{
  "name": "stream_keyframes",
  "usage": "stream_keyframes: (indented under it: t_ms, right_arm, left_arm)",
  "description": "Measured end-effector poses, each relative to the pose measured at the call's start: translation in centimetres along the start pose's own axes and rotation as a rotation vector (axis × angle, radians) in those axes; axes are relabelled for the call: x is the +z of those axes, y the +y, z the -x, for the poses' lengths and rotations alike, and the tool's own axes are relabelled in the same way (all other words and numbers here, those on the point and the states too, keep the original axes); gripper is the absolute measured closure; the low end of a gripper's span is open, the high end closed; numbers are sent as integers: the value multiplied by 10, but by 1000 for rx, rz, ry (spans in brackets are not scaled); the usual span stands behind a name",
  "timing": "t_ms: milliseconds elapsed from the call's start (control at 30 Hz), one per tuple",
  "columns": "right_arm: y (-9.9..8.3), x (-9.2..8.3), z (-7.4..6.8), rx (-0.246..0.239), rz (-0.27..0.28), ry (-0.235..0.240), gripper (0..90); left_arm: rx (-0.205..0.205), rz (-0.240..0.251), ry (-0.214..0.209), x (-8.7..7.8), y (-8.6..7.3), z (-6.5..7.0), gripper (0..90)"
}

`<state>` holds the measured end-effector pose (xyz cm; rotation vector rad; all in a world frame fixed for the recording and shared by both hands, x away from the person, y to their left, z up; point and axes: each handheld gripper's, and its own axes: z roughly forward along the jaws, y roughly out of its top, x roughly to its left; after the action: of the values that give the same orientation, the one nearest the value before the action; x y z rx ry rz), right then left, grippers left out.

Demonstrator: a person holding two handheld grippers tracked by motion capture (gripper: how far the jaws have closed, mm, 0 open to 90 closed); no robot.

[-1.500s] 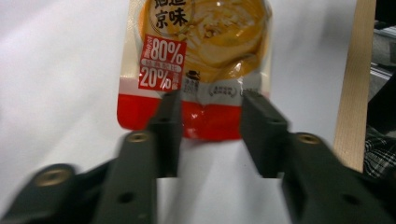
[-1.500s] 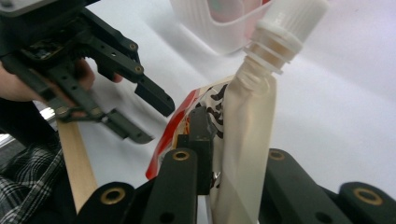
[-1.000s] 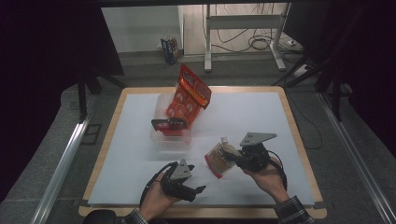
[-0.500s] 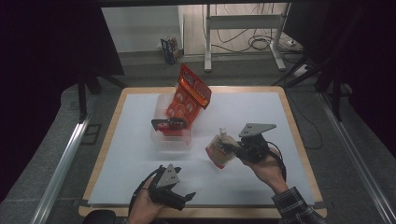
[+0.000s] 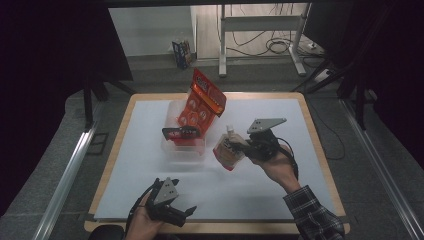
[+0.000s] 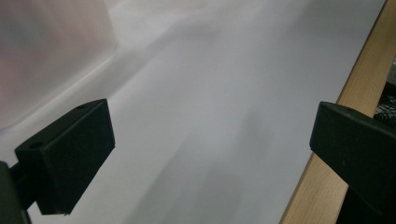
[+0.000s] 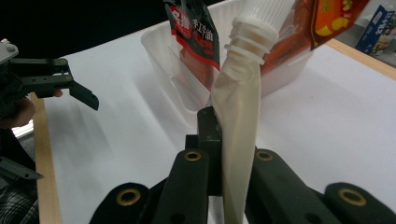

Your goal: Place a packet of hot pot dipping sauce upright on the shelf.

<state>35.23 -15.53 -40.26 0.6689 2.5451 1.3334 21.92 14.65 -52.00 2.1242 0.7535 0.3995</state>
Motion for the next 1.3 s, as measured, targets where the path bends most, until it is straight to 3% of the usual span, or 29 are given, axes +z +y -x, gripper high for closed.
stream_keyframes:
  t_ms: [133, 700, 1300]
  right_arm:
    - [7, 7, 0, -15, -5, 19, 880]
    - [43, 45, -4, -93, -72, 87, 880]
    - [73, 74, -15, -163, -104, 95, 879]
  left_arm:
    - [-16, 13, 7, -2, -2, -2, 0]
    - [-7, 3, 11, -3, -2, -4, 0]
    - [5, -2, 14, -2, -2, -2, 0]
